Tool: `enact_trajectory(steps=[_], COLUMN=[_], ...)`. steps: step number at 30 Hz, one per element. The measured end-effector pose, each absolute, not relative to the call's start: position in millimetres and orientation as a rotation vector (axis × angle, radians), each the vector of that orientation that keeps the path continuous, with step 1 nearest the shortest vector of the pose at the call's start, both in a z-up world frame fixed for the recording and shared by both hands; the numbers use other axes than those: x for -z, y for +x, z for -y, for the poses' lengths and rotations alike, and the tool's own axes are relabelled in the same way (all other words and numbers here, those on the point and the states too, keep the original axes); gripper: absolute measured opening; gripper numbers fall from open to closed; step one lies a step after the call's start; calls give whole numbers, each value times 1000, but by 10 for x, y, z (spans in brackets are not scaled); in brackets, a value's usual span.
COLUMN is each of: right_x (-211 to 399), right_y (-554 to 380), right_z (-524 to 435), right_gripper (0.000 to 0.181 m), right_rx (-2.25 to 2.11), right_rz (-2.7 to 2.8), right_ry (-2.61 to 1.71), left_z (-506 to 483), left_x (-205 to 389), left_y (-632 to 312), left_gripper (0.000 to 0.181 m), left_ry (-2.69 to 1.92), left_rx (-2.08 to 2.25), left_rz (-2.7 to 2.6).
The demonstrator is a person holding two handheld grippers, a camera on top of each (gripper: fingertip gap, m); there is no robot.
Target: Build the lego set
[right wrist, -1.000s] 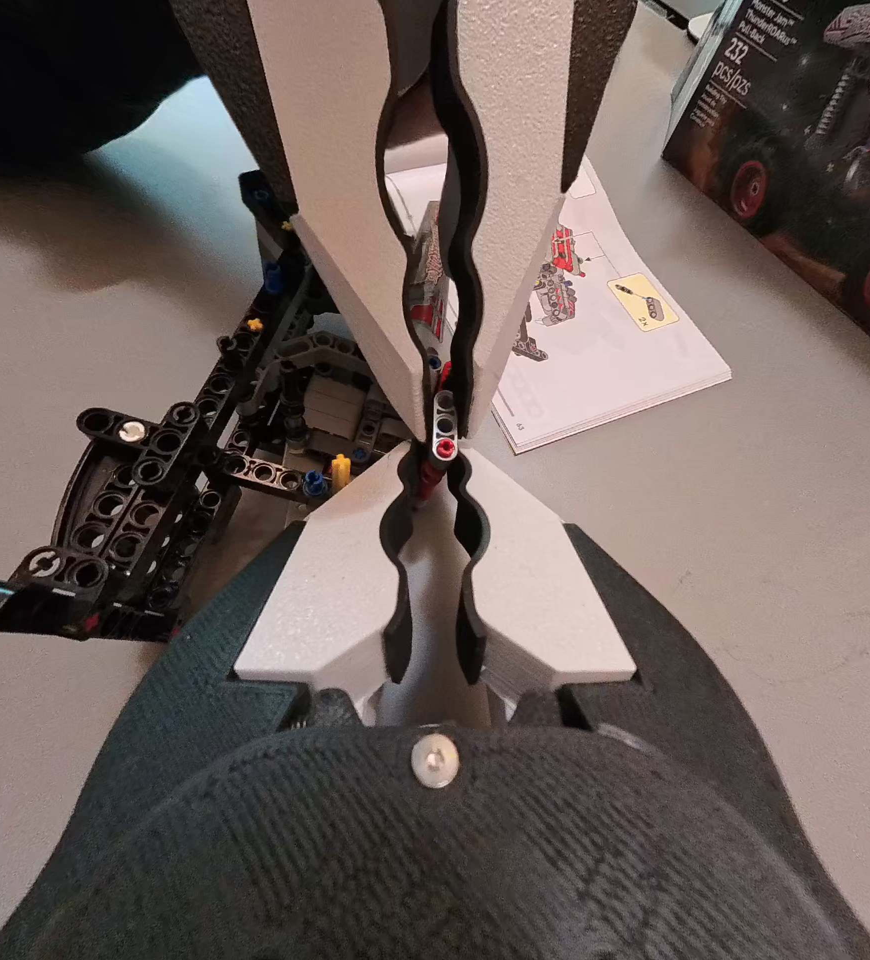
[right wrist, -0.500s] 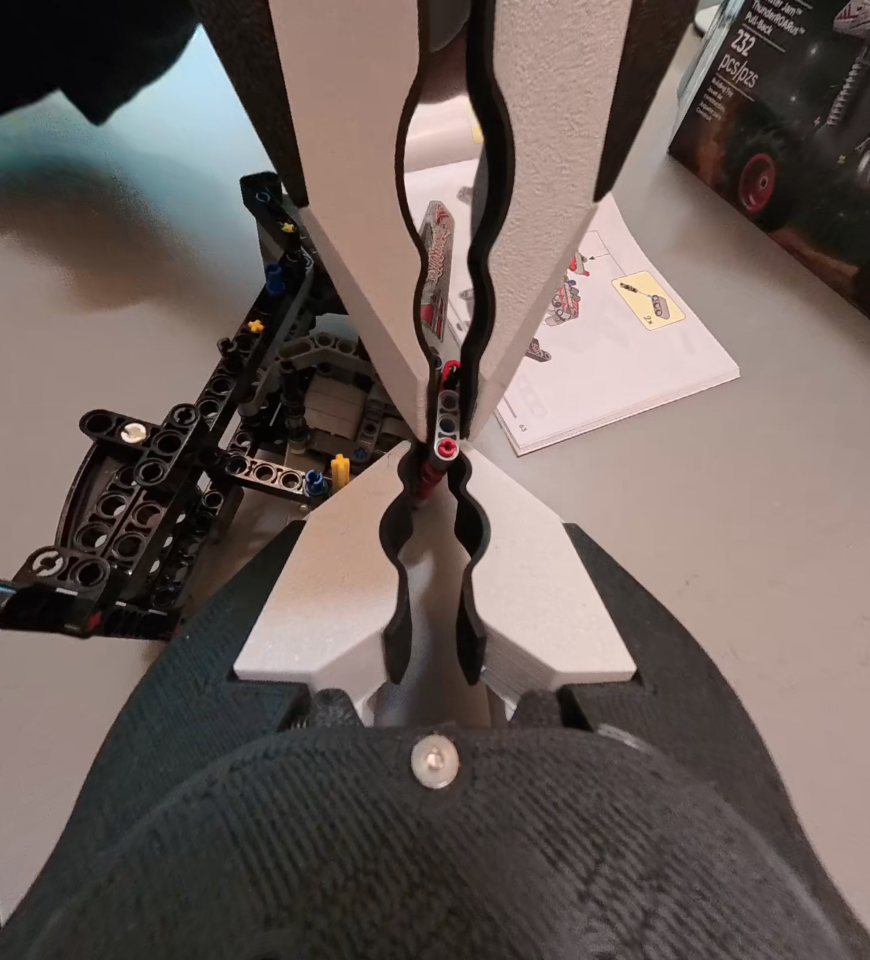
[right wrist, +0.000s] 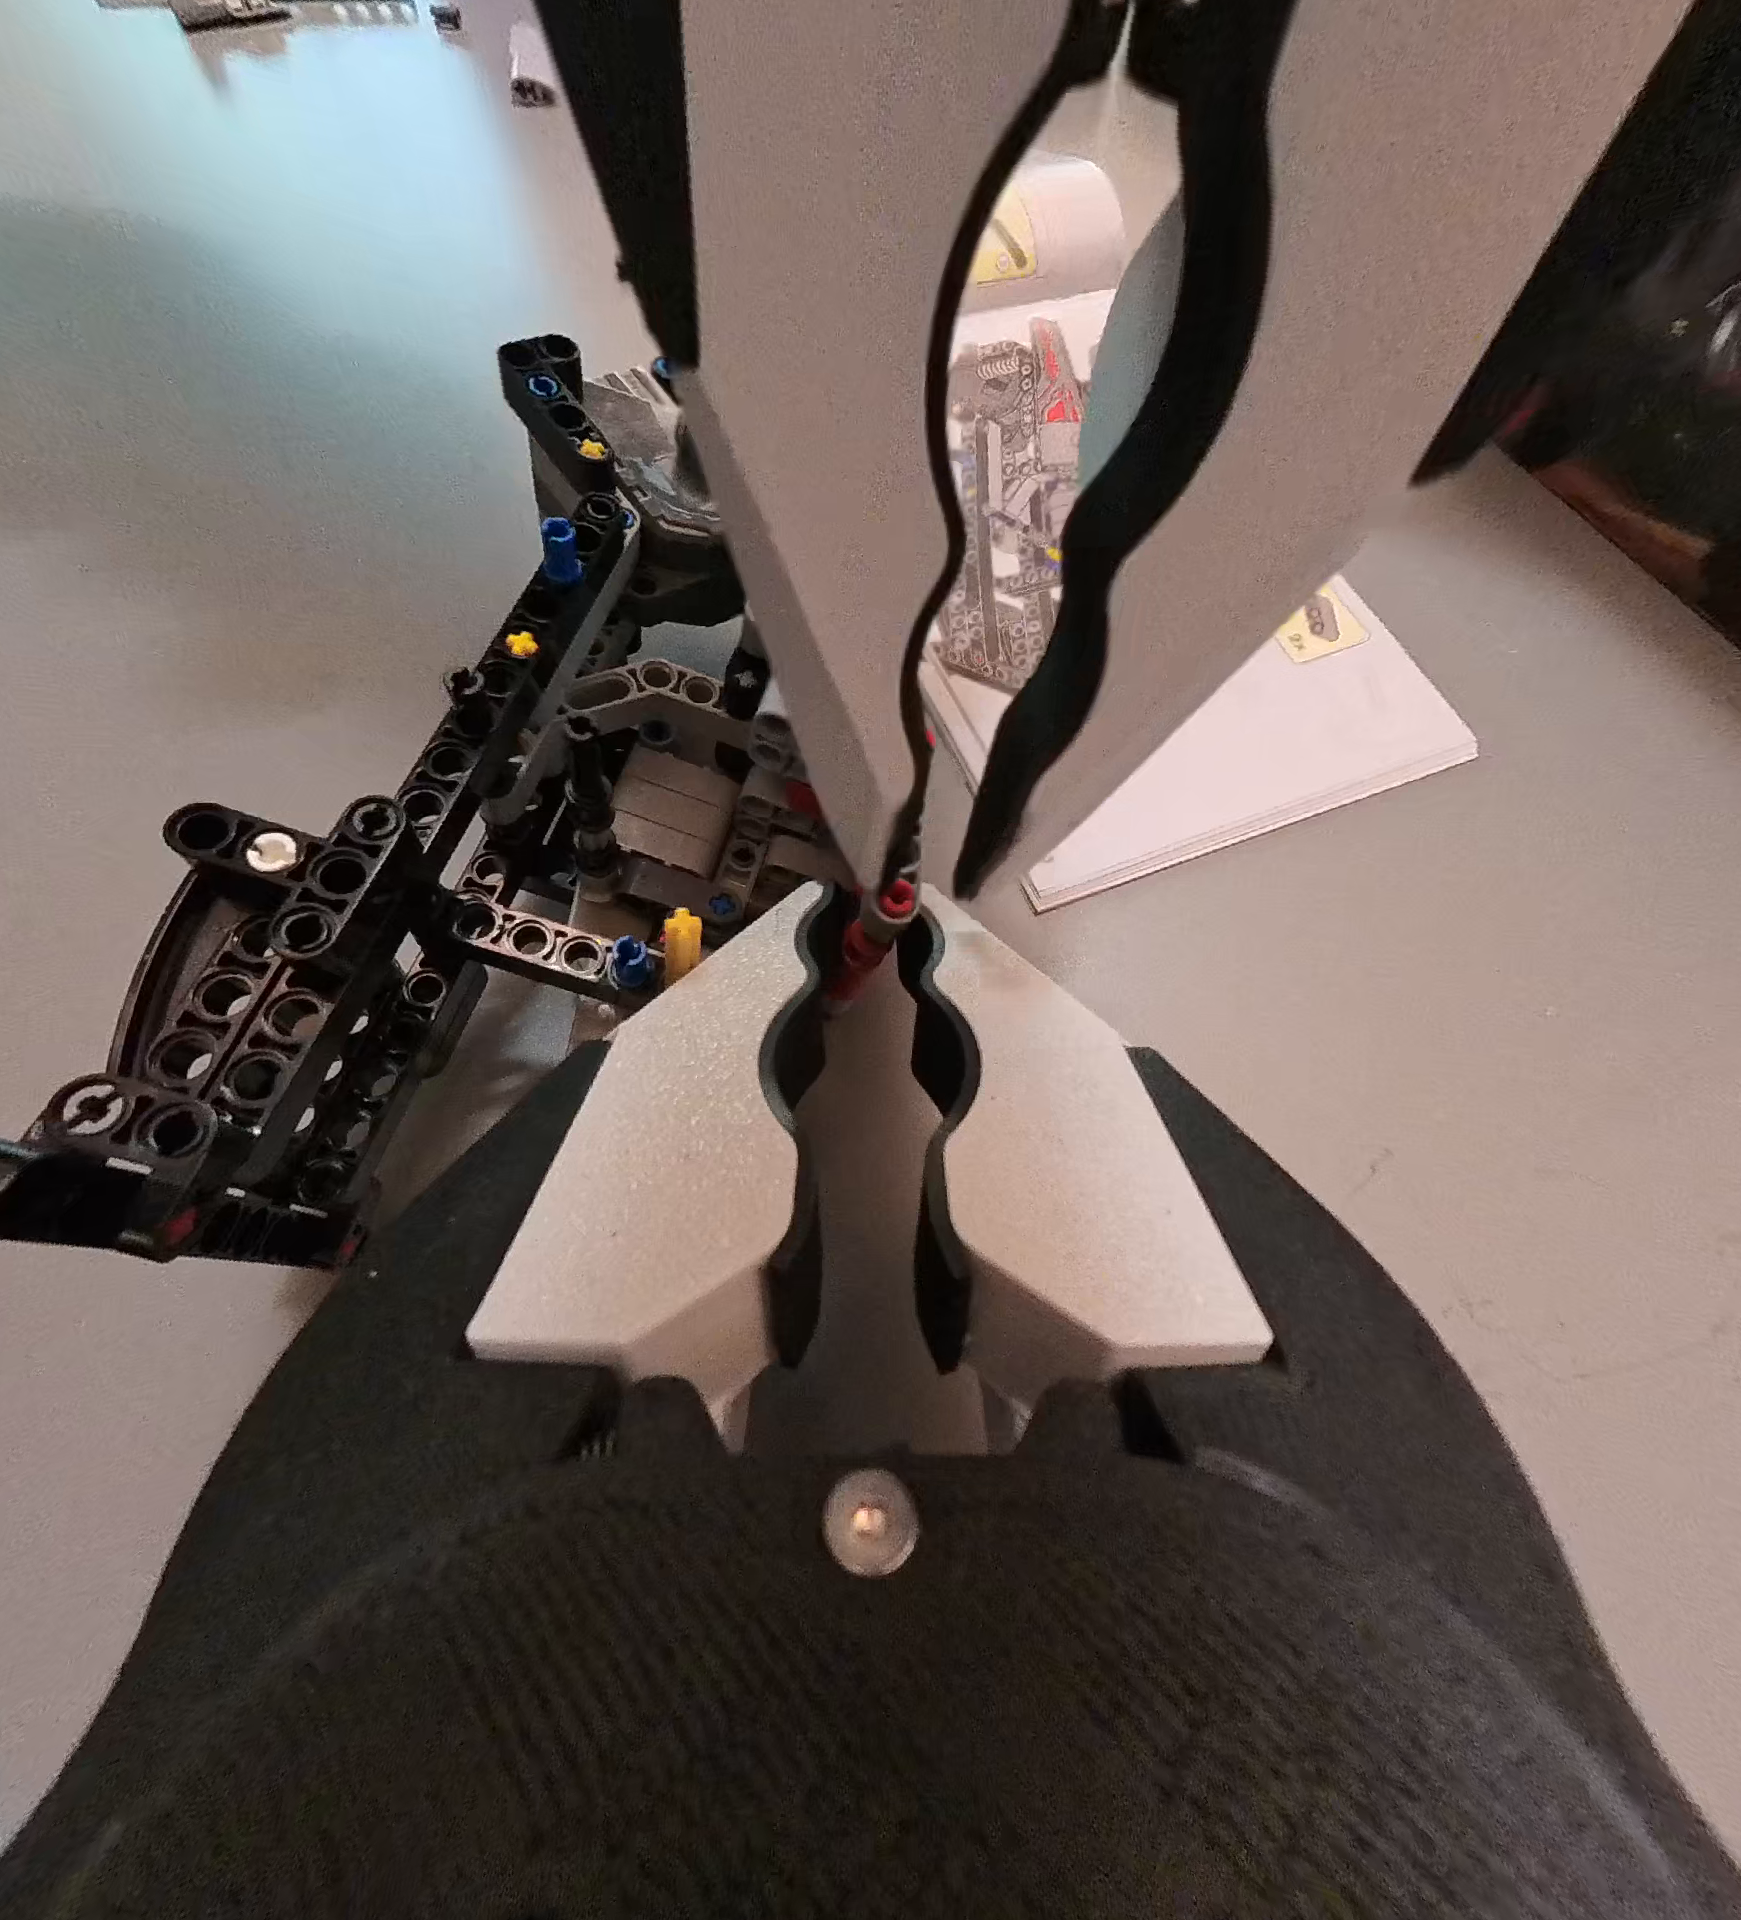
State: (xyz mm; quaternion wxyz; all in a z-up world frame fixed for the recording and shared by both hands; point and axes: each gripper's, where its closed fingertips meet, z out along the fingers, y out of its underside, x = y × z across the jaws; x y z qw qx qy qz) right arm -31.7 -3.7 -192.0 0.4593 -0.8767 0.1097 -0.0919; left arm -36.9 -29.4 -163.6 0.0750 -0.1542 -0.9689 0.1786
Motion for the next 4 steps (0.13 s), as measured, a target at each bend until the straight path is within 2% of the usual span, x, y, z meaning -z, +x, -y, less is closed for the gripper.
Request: enact_trajectory(steps=[4], right_x=[1921], right_y=[-314], right_z=[36], right_gripper=[9], right_rx=[231], right_rz=[-271], right_ry=[-2159], left_z=[282], left_x=[1638], left_y=[-379], left_gripper=[4], left_ry=[-485], left_rx=[-492], left_rz=[2909])
